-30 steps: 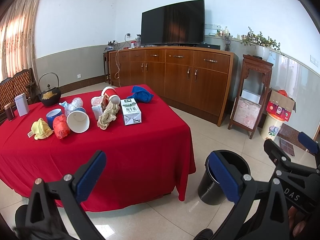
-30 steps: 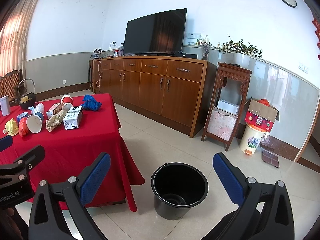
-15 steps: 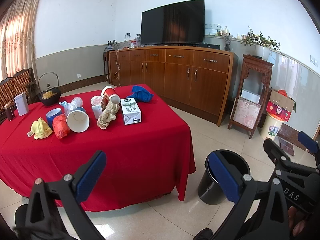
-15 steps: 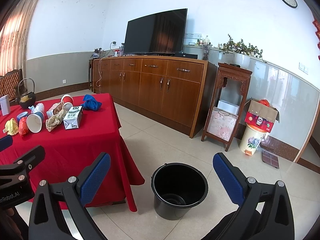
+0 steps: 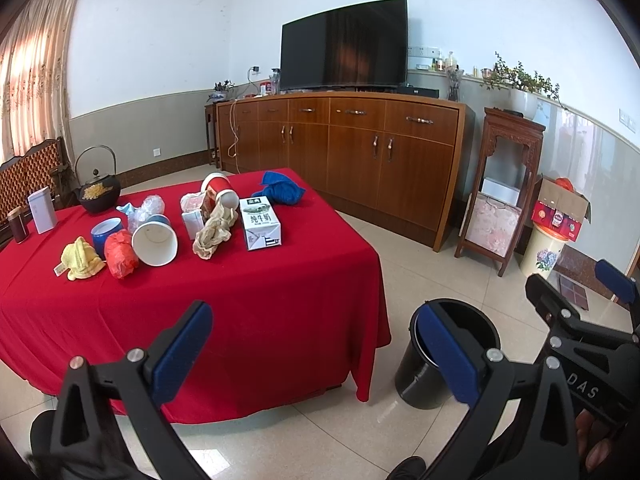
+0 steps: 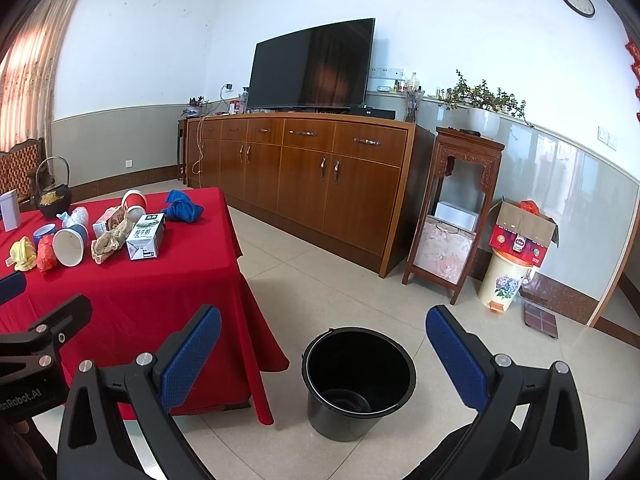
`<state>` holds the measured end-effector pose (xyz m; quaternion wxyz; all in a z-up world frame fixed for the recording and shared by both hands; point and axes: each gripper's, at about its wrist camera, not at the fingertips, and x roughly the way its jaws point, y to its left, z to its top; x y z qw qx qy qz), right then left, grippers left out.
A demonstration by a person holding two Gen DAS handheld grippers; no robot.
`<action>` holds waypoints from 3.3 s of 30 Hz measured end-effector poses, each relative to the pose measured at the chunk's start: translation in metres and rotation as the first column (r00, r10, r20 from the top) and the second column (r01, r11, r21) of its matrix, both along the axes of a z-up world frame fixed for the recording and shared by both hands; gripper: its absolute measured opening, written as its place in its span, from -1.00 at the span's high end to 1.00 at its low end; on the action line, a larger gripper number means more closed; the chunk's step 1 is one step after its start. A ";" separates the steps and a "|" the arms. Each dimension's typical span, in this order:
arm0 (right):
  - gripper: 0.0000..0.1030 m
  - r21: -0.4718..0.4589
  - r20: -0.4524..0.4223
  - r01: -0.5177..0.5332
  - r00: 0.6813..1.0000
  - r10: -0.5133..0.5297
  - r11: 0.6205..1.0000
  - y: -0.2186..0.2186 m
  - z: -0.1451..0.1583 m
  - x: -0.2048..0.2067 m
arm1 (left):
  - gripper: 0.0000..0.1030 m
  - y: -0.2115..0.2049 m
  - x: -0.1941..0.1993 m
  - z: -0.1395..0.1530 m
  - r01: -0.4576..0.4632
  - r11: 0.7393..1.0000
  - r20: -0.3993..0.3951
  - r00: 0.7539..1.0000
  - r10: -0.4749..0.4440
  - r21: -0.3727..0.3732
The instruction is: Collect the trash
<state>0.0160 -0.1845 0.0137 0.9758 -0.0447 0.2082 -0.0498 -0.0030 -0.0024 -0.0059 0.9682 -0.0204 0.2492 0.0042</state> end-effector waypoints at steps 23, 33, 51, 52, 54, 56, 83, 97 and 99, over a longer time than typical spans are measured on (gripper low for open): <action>-1.00 -0.006 -0.005 0.001 1.000 -0.001 1.000 0.003 -0.003 0.001 | -1.00 -0.002 0.000 0.002 0.002 1.000 -0.009 1.000 -0.002 -0.001; -1.00 0.005 -0.022 -0.051 0.998 0.051 0.999 0.005 -0.004 0.003 | -1.00 0.001 0.001 0.002 -0.010 1.000 -0.014 1.000 0.010 -0.001; -1.00 0.069 -0.088 -0.346 0.932 0.351 0.936 0.057 -0.012 0.062 | -1.00 0.109 0.027 -0.008 -0.308 0.950 -0.076 0.950 0.303 -0.061; -1.00 0.068 -0.094 -0.362 0.925 0.367 0.930 0.063 -0.014 0.066 | -1.00 0.117 0.027 -0.009 -0.330 0.942 -0.075 0.943 0.325 -0.060; -1.00 0.073 -0.113 -0.396 0.909 0.402 0.916 0.076 -0.016 0.076 | -0.99 0.131 0.027 -0.011 -0.367 0.929 -0.064 0.929 0.364 -0.051; -1.00 0.079 -0.113 -0.432 0.891 0.439 0.898 0.091 -0.017 0.085 | -0.99 0.145 0.029 -0.012 -0.389 0.919 -0.063 0.920 0.386 -0.059; -0.58 0.118 -0.249 -0.521 0.808 0.533 0.845 0.223 -0.050 0.233 | -0.85 0.250 0.134 -0.070 -0.478 0.877 -0.197 0.865 0.462 -0.039; -0.18 0.169 -0.293 -0.507 0.793 0.534 0.845 0.227 -0.070 0.264 | 0.19 0.257 0.147 -0.077 -0.440 0.892 -0.199 0.888 0.415 -0.103; -0.16 0.168 -0.293 -0.509 0.792 0.536 0.844 0.227 -0.070 0.265 | 0.37 0.256 0.147 -0.077 -0.430 0.897 -0.201 0.892 0.405 -0.102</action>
